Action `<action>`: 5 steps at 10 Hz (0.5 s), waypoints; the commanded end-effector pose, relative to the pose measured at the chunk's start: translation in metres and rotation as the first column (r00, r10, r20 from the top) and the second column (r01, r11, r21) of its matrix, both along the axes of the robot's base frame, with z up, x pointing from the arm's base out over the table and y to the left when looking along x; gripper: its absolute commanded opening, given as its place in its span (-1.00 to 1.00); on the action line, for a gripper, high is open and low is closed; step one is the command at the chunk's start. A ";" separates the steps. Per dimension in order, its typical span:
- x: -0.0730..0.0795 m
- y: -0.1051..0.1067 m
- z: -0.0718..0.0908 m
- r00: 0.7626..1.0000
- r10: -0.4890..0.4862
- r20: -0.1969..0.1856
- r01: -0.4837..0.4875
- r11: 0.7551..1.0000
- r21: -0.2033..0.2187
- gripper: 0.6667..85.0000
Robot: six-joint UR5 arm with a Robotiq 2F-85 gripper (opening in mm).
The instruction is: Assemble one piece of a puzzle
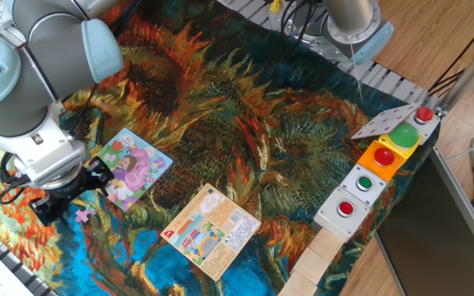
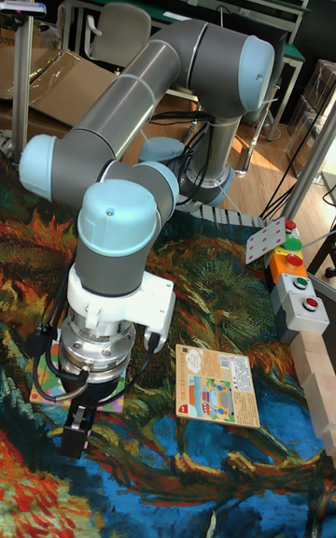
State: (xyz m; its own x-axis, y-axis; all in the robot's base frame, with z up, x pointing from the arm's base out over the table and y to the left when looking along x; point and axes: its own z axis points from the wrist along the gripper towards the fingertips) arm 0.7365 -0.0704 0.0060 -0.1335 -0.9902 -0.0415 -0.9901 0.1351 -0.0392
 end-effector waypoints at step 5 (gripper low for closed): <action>0.005 0.000 -0.010 1.000 0.005 -0.017 -0.005 1.000 0.020 0.77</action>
